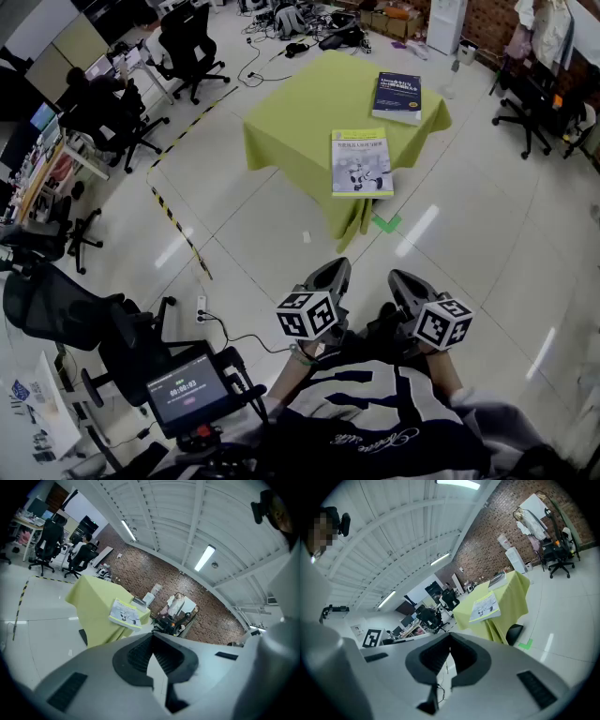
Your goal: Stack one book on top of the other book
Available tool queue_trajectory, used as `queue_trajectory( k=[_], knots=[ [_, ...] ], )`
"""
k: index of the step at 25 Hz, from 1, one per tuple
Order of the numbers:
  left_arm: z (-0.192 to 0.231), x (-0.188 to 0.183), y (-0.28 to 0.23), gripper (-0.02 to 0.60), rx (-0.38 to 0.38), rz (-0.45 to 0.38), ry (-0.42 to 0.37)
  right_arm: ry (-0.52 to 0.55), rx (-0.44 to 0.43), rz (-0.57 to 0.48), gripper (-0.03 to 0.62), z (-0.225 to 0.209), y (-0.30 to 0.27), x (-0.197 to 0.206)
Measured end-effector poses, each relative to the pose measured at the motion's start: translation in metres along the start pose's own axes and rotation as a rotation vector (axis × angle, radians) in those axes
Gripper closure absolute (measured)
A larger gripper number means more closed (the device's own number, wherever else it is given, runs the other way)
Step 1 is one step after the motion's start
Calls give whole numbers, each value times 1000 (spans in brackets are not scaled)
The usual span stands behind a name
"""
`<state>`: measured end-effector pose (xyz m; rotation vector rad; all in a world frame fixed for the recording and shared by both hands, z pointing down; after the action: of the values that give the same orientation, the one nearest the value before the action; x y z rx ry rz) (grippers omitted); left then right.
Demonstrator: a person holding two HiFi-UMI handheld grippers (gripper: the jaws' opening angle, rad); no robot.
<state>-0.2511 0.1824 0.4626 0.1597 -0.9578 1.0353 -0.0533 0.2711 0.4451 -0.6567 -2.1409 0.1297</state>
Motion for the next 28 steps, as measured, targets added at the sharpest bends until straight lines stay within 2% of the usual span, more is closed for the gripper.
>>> queue_trajectory(
  k=[6,13,19,22,24,28],
  knots=[
    [5,-6,-15,578,-11,4,-5,-16,-17,-37,597,-17,-9,-18],
    [40,-46,-96,578,-71,-20,93,-8,-51,22,597,-92,-83,-90],
    [52,-74,-153,578,-146,-11,105,2,-86,84,597,-136,-133,-142],
    [63,-81,-173,578,-181,-6,140,-14,-109,136,597,-160,-158,-152],
    [71,-82,-177,578,-216,-5,180,-35,-127,177,554,-172,-172,-152],
    [89,-83,-184,578,-274,1,236,-71,-118,220,521,-196,-194,-153]
  ],
)
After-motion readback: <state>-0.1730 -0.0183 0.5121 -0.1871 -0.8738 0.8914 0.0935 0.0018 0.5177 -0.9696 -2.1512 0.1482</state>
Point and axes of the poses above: the fingertips, and each gripper's own axes: y backward along the fingers, z to its left, x out of its underside, the point moved 9 cm from there along y, backward along the fingers
